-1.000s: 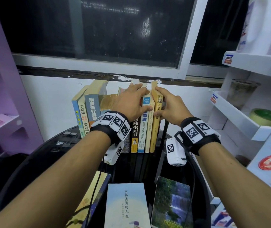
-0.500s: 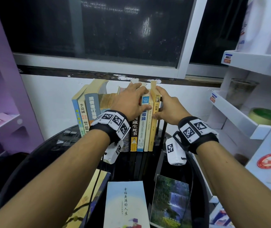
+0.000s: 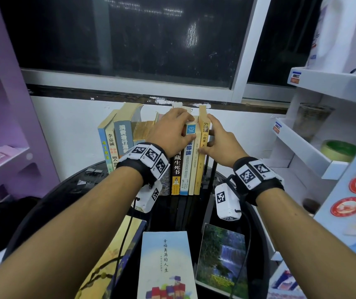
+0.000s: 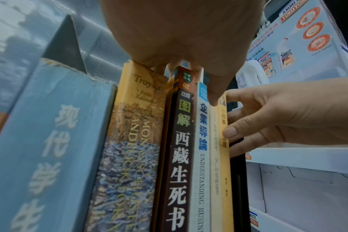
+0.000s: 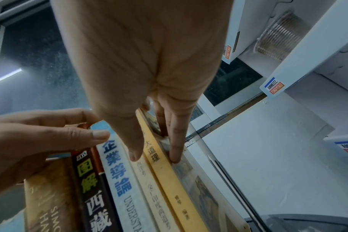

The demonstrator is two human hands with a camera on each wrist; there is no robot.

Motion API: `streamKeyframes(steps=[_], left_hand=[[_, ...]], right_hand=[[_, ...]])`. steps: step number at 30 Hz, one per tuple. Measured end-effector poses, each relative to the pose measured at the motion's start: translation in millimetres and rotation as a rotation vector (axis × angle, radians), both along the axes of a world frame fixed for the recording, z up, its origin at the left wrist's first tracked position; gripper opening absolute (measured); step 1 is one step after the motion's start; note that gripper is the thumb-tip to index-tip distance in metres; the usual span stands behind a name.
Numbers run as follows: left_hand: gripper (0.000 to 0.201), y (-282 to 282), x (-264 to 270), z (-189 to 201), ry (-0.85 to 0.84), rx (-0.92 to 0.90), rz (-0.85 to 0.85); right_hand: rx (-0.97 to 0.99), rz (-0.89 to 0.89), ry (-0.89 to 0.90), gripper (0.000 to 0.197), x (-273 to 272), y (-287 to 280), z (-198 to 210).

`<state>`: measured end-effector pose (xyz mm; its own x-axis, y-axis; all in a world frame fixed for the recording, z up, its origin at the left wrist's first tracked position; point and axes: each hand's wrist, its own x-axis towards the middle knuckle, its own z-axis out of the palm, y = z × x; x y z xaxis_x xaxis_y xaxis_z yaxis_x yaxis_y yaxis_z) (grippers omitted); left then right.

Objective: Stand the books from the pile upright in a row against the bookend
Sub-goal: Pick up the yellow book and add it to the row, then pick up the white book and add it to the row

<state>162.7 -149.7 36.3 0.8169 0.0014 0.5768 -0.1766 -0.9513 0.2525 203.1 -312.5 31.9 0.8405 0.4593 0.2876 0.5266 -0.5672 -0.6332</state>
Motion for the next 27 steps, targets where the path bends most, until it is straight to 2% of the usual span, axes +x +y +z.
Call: streamKeyframes(steps=[9,16,21,27], left_hand=[[0.052,2,-37,-4,-0.013,-0.070,-0.044],[0.044,2,-81,-14,-0.040,-0.067,-0.092],[0.044,-1,-112,-35,0.217,-0.093,-0.078],[0.049,-1,-133,-69,0.593,-0.106,-0.101]], right_hand=[[0.100,-0.006,0.031,0.077,-29,-9,-1],[-0.002,-0.036,0.056,0.071,-69,-19,-12],[-0.271,0.000,0.163,0.075,-89,-19,-32],[-0.469,0.066,0.260,0.072,-114,-14,-53]])
